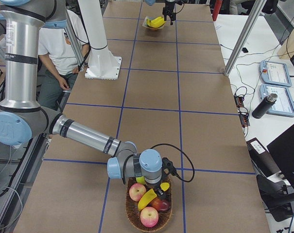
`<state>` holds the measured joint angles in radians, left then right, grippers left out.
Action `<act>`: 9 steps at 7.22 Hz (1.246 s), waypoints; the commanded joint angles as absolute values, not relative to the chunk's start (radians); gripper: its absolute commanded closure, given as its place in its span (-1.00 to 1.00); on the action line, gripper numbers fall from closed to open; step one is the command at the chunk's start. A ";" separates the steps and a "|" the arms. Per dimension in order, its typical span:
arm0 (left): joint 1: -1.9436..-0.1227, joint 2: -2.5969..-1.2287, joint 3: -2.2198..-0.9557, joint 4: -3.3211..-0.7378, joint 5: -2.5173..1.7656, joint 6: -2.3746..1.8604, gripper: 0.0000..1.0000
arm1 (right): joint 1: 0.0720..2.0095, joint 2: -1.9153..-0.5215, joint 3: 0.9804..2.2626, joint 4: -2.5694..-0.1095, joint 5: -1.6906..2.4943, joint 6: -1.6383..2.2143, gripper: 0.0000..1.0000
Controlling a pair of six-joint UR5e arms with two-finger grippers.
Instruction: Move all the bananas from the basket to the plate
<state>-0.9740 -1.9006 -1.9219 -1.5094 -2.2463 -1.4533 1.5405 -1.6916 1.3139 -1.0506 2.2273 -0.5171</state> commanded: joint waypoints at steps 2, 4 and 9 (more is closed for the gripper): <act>-0.974 -1.901 -1.922 -1.509 -2.246 -1.456 -0.99 | 1.540 -1.701 1.312 -1.051 2.194 -0.563 -0.60; -0.976 -1.902 -1.924 -1.509 -2.246 -1.457 -0.99 | 1.540 -1.706 1.307 -1.049 2.192 -0.563 0.53; -0.976 -1.917 -1.927 -1.509 -2.246 -1.474 -0.99 | 1.593 -1.651 1.394 -1.179 2.200 -0.612 1.00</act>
